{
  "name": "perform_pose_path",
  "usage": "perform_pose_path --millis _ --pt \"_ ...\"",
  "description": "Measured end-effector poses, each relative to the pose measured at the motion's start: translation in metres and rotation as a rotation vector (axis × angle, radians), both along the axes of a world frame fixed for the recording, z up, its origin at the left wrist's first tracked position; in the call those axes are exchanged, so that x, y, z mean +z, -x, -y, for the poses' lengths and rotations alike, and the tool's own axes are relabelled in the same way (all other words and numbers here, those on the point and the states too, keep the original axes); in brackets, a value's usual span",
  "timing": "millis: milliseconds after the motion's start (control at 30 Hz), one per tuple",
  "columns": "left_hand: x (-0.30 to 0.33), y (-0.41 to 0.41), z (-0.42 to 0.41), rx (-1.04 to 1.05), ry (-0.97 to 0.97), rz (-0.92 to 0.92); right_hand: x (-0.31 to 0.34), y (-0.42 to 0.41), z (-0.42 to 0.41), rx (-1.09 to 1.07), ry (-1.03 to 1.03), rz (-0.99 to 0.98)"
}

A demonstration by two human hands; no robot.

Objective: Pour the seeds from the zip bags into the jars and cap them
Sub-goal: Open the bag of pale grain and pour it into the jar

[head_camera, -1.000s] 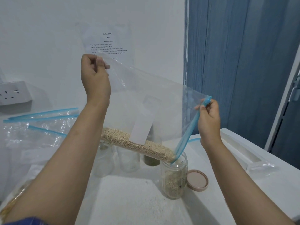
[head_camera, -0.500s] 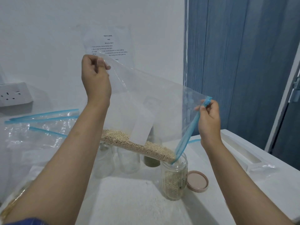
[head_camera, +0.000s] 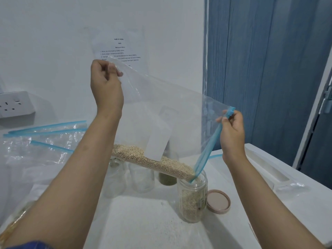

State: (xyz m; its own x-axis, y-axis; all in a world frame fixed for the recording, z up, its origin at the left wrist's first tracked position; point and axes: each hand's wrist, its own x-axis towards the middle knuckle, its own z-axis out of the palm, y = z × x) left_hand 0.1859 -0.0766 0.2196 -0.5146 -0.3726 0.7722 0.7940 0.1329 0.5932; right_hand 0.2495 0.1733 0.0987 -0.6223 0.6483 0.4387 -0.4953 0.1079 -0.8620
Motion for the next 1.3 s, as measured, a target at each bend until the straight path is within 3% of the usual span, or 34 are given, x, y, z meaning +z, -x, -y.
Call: perform_pose_path --millis 433,600,833,1300 --pt "-0.002 0.000 0.005 0.012 0.065 -0.013 -0.002 0.004 -0.002 0.005 -0.016 0.004" --pt "-0.003 -0.003 0.017 0.010 0.197 -0.043 -0.004 0.005 -0.002 -0.001 -0.010 0.014" --pt "0.007 0.000 0.042 -0.111 0.335 0.073 -0.008 0.007 -0.003 0.001 -0.011 0.012" --pt "0.002 -0.005 0.032 -0.111 0.277 0.029 -0.010 0.009 0.000 -0.007 -0.009 0.036"
